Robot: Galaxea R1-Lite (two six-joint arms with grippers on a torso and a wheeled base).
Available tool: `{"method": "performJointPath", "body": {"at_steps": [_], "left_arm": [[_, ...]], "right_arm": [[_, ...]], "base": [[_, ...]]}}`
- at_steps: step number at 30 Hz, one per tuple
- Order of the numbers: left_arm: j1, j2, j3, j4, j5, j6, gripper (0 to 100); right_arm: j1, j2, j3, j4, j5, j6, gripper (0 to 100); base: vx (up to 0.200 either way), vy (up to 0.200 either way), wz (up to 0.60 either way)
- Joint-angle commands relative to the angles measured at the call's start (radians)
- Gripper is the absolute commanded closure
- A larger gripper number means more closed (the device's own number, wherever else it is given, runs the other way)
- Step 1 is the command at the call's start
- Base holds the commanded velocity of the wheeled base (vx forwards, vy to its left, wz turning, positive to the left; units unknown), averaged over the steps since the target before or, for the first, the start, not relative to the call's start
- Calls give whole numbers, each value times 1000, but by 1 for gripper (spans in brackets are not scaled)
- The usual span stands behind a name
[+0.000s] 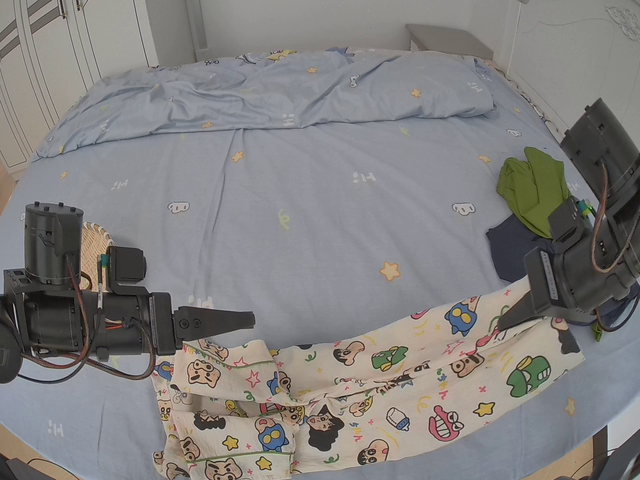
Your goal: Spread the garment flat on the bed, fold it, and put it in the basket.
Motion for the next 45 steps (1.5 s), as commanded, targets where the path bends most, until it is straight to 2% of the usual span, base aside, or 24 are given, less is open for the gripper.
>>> {"method": "performJointPath", "body": {"at_steps": [1, 7, 15, 19, 27, 31, 33, 36, 37, 38, 42, 45], "left_arm": [[28, -19, -22, 18, -5, -1, 0], [48, -75, -42, 73, -5, -5, 0], [131, -125, -31, 127, -7, -2, 0], [139, -131, -34, 129, -7, -2, 0], [130, -134, -30, 129, -28, -1, 0], [130, -149, -30, 129, -57, 1, 0], [128, -169, -31, 129, -60, 1, 0], [128, -189, -33, 129, -60, 1, 0], [128, -191, -33, 129, -60, 1, 0], [128, -197, -36, 129, -60, 1, 0], [131, -209, -43, 129, -60, -1, 0], [136, -215, -43, 129, -60, -1, 0]], "right_arm": [[74, 60, -13, -16, -4, 29, 100], [100, 65, -28, -38, 55, 65, 100], [112, 59, -15, -95, 229, 86, 100], [112, 59, -4, -125, 276, 85, 100], [147, 59, -1, -133, 273, 89, 100], [186, 67, -7, -147, 259, 132, 100], [233, 91, -9, -197, 190, 210, 100], [296, 136, -21, -240, 82, 262, 100], [299, 137, -22, -242, 78, 266, 100], [336, 157, -44, -245, 55, 292, 100], [396, 226, -101, -246, 55, 335, 100], [423, 277, -140, -245, 57, 336, 100]], "base": [[0, 0, 0], [0, 0, 0], [0, 150, 0], [0, 200, 0], [0, 200, 0], [0, 150, 0], [0, 0, 0], [0, 0, 0], [0, 0, 0], [0, 0, 0], [0, 0, 0], [0, 0, 0]]}}
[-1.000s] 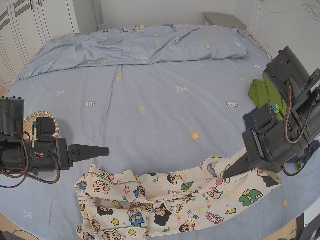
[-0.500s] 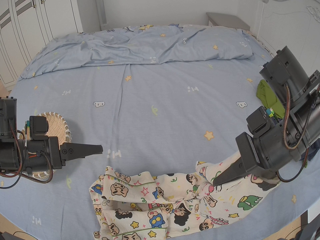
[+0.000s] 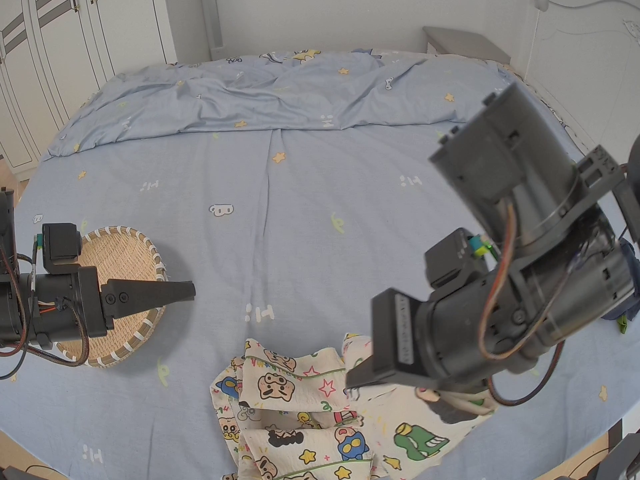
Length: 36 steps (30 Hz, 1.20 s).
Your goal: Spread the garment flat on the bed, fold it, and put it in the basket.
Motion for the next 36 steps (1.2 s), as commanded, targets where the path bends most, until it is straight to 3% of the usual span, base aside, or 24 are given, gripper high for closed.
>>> {"method": "performJointPath", "body": {"at_steps": [1, 5, 34, 35, 36], "left_arm": [[8, -23, -5, 0, 0, -1, 0], [8, -23, -5, -2, 0, -1, 0], [3, -38, -4, 0, 0, -1, 0], [3, -38, -4, 0, 0, -1, 0], [3, -40, -4, 0, 0, -1, 0]], "right_arm": [[65, 119, -70, -3, -5, 13, 100], [94, 170, -98, -10, -10, 14, 100], [102, 270, -130, -36, -31, 34, 100], [102, 276, -135, -36, -31, 28, 0], [100, 277, -141, -34, -35, 27, 0]], "base": [[0, 0, 0], [0, 0, 0], [0, 0, 0], [0, 0, 0], [0, 0, 0]]}}
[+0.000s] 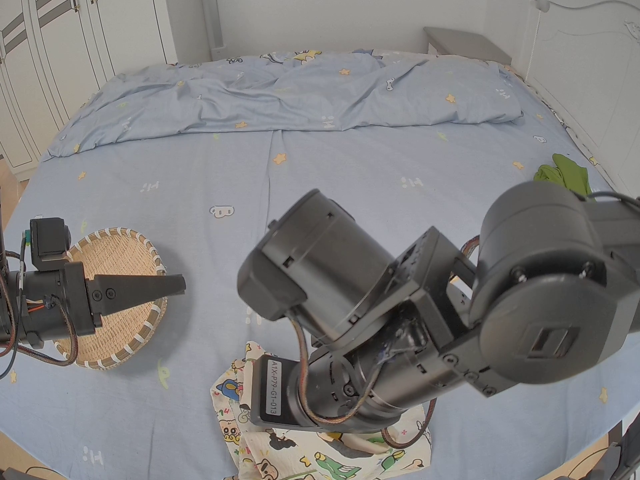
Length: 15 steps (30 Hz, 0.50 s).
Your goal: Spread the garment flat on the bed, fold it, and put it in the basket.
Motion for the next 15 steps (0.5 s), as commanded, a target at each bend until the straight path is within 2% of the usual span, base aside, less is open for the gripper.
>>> {"method": "performJointPath", "body": {"at_steps": [1, 5, 9, 12, 15], "left_arm": [[0, -2, 0, 0, 0, -1, 0], [3, -2, 0, 0, 0, -1, 0], [8, -5, -3, 0, 0, -1, 0], [8, -11, -3, 0, 0, -1, 0], [7, -11, 0, 0, 0, -1, 0]], "right_arm": [[-1, 11, -10, 2, -2, -3, 0], [-7, 15, -44, 5, -1, -16, 0], [-36, 45, -114, 6, 21, -63, 0], [-33, 52, -139, 15, 83, -62, 0], [-39, 45, -125, 15, 94, -62, 0]], "base": [[0, 0, 0], [0, 0, 0], [0, 0, 0], [0, 0, 0], [0, 0, 0]]}}
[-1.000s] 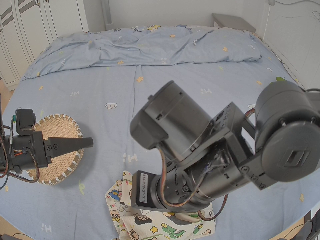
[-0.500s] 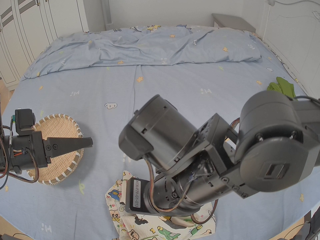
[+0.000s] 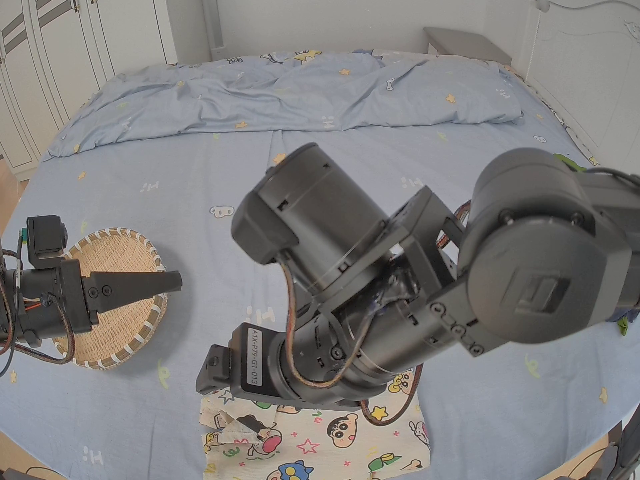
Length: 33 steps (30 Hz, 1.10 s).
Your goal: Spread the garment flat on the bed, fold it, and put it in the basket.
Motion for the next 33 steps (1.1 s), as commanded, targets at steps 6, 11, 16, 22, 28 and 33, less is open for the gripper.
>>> {"method": "performJointPath", "body": {"at_steps": [6, 11, 16, 22, 28, 33], "left_arm": [[-12, 12, 30, -1, -43, -2, 0], [-12, 80, 110, -9, -258, 6, 0], [-81, 216, 203, -47, -402, 160, 0], [-257, 341, 256, -50, -287, 291, 0], [-315, 529, 197, -73, -256, 480, 0], [-375, 620, 119, -76, -236, 480, 0]], "right_arm": [[-111, -127, 114, -14, 5, -8, 0], [-298, -329, 321, -87, 46, -23, 0], [-532, -603, 666, -252, 198, -125, 0], [-772, -848, 1125, -498, 296, -210, 0], [-847, -986, 1468, -746, 375, -233, 0], [-876, -992, 1557, -834, 373, -232, 0]], "base": [[0, 0, 0], [0, 0, 0], [0, 0, 0], [0, 0, 0], [0, 0, 0], [0, 0, 0]]}}
